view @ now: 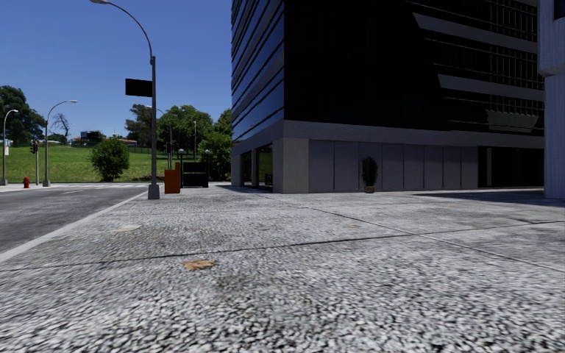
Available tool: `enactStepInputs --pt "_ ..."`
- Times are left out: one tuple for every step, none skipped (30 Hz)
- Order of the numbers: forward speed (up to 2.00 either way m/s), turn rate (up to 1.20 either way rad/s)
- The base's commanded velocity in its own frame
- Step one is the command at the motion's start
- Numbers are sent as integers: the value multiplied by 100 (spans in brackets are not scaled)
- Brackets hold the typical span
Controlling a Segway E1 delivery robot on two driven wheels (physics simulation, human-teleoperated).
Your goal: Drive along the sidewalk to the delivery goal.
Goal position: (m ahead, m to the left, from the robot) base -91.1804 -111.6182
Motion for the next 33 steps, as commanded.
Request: enactStepInputs --pt "0 0" --pt "0 0" --pt "0 0" --pt "0 0" --pt "0 0" --pt "0 0" --pt "0 0" --pt "0 0" --pt "0 0" --pt "0 0" --pt "0 0" --pt "0 0" --pt "0 0" --pt "0 0" --pt "0 0" --pt "0 0" --pt "0 0" --pt "0 0" --pt "0 0" --pt "0 0" --pt "0 0" --pt "0 0" --pt "0 0" --pt "0 0" --pt "0 0" --pt "0 0" --pt "0 0" --pt "0 0" --pt "0 0" --pt "0 0" --pt "0 -2" --pt "0 -20" --pt "0 -30"
